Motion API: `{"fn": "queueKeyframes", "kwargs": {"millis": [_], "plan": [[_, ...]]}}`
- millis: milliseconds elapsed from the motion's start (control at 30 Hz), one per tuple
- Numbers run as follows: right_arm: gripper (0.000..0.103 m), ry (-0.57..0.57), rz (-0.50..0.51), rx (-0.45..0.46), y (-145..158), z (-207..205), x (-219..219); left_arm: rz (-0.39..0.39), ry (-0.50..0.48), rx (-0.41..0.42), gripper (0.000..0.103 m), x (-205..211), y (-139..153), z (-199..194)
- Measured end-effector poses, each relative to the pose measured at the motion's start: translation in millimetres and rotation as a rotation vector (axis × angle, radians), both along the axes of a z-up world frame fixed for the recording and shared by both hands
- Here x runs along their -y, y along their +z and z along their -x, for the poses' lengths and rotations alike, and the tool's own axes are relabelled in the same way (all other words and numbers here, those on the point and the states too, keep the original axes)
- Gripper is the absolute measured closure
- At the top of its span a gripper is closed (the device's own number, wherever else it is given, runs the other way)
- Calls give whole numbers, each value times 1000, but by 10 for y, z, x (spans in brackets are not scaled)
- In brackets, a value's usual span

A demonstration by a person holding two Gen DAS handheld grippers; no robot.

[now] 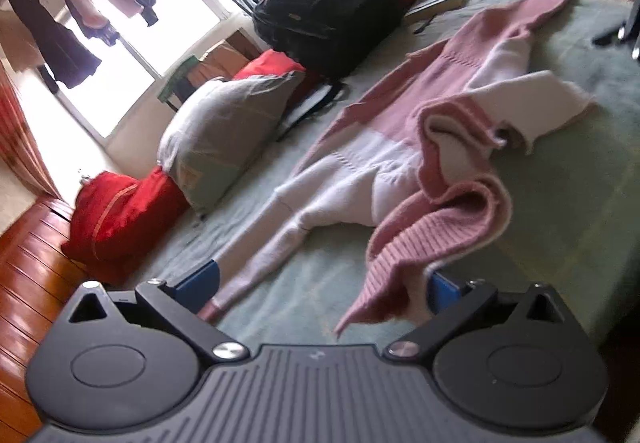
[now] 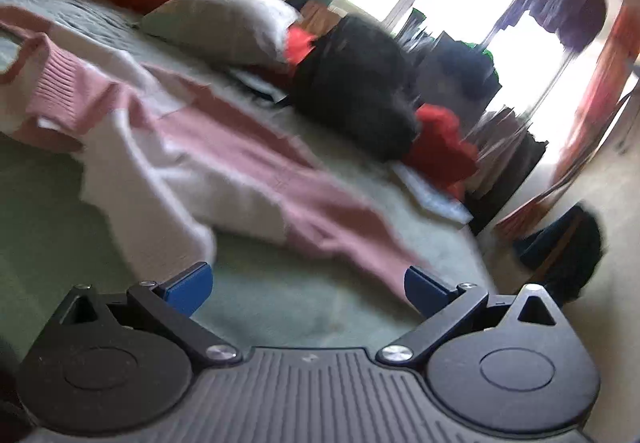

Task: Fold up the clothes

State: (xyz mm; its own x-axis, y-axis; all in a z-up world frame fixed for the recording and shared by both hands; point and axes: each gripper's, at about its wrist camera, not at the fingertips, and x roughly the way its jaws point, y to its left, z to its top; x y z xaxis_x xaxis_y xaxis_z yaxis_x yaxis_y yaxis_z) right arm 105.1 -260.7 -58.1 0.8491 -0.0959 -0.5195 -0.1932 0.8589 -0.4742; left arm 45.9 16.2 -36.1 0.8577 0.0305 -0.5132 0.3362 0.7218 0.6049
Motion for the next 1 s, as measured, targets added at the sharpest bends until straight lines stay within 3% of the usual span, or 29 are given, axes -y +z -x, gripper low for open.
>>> {"fn": "queueKeyframes", "kwargs": {"millis": [167,333,600,733,1000], "plan": [[0,32,-55,-102,-161,-19,-66,8,-37,-32,1,72,-4,190],[0,64,-106,-146,-228,-10,-128,87,-76,-58,1,125,116,284],[0,22,-346,-251,-264,-145,68,293,-49,-203,1,93,84,47],[0,9,-397,-264,-304,-179,136,369,-63,-277,1,123,-31,-134],[0,26,-564,-340,-472,-307,303,682,38,-508,1,-150,-345,-664]]}}
